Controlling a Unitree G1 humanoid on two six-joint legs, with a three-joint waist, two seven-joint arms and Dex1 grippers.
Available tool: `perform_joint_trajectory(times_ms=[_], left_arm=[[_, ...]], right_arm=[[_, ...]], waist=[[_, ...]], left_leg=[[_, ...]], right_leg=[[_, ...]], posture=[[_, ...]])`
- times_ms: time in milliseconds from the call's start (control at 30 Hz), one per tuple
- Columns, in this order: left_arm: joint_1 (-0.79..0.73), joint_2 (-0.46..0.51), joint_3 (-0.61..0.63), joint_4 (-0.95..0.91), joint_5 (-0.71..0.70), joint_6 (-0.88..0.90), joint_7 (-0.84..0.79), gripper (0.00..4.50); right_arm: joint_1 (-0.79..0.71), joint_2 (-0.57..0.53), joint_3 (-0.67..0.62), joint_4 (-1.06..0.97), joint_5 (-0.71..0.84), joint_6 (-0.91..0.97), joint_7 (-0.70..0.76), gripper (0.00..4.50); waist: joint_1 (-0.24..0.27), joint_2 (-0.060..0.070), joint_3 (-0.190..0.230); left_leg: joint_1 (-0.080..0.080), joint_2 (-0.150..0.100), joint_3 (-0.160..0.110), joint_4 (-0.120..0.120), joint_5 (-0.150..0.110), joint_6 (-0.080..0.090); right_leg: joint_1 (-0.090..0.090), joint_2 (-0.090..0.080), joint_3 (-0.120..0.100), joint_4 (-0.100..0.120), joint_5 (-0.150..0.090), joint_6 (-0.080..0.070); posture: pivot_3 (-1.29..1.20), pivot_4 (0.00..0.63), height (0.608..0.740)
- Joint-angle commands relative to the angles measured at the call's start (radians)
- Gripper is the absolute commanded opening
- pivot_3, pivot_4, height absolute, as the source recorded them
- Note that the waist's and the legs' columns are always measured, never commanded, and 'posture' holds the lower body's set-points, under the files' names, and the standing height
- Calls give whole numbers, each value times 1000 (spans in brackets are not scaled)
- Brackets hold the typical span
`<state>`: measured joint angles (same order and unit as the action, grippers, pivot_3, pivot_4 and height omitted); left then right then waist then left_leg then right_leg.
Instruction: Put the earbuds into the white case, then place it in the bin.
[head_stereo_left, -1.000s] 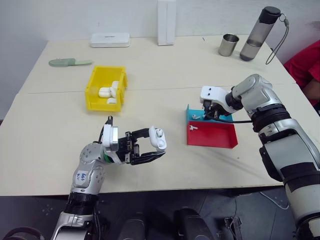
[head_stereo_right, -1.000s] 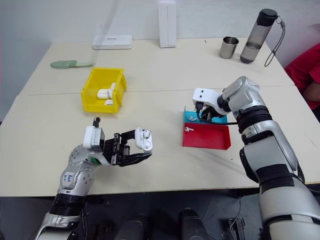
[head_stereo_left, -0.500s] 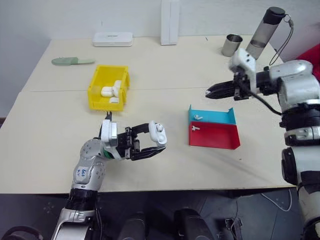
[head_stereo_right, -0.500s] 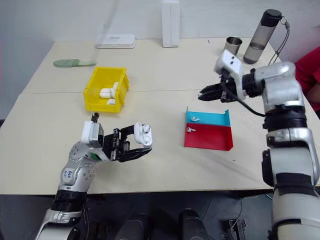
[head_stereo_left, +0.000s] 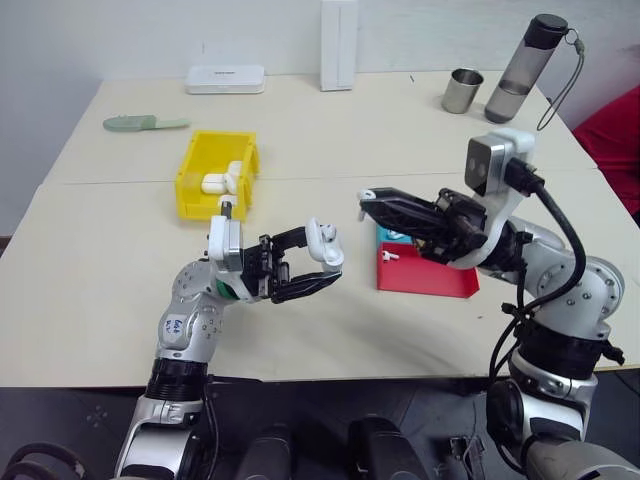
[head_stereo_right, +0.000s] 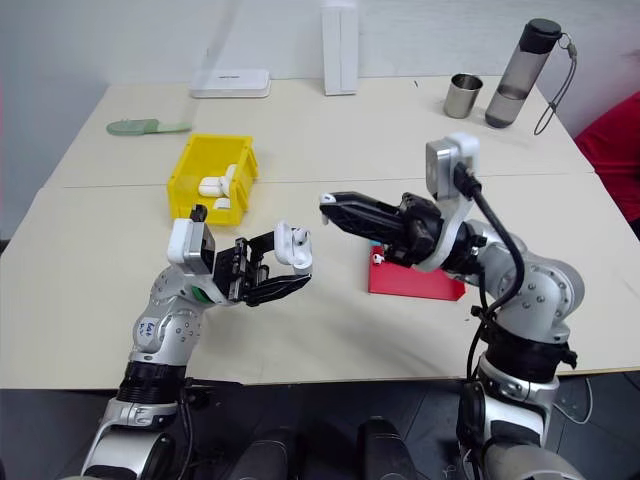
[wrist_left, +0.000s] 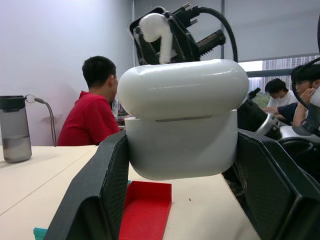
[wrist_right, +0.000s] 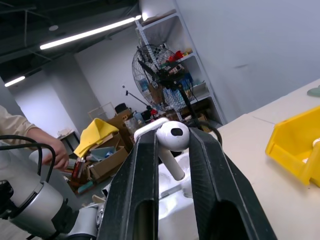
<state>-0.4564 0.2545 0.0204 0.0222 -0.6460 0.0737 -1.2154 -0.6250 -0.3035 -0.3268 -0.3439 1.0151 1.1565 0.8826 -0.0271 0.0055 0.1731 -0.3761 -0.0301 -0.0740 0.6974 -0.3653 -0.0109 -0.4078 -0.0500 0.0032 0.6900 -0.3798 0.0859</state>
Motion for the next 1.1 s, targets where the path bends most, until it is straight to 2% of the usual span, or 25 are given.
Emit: perform_joint_trajectory(times_ms=[33, 733, 933, 1100], left_arm=[[-20, -5, 4, -7, -18, 5, -4, 2764], [-21, -13, -4, -28, -8, 15, 14, 2764], [-23, -14, -5, -31, -7, 14, 19, 2764], [-24, -16, -3, -34, -6, 16, 23, 2764]], right_arm=[[34, 5, 34, -53, 44, -43, -47, 504], [86, -78, 162, -48, 136, -123, -89, 504], [110, -114, 202, -46, 102, -151, -78, 504], [134, -182, 274, -57, -6, -229, -28, 504]], waist=[[-2, 0, 0], [-1, 0, 0], [-1, 0, 0], [0, 0, 0]], left_leg=[[0, 0, 0, 0, 0, 0], [0, 0, 0, 0, 0, 0], [0, 0, 0, -1, 0, 0], [0, 0, 0, -1, 0, 0]], right_leg=[[0, 0, 0, 0, 0, 0], [0, 0, 0, 0, 0, 0], [0, 0, 0, 0, 0, 0], [0, 0, 0, -1, 0, 0]], posture=[[0, 150, 740], [0, 150, 740], [0, 150, 740], [0, 150, 740]])
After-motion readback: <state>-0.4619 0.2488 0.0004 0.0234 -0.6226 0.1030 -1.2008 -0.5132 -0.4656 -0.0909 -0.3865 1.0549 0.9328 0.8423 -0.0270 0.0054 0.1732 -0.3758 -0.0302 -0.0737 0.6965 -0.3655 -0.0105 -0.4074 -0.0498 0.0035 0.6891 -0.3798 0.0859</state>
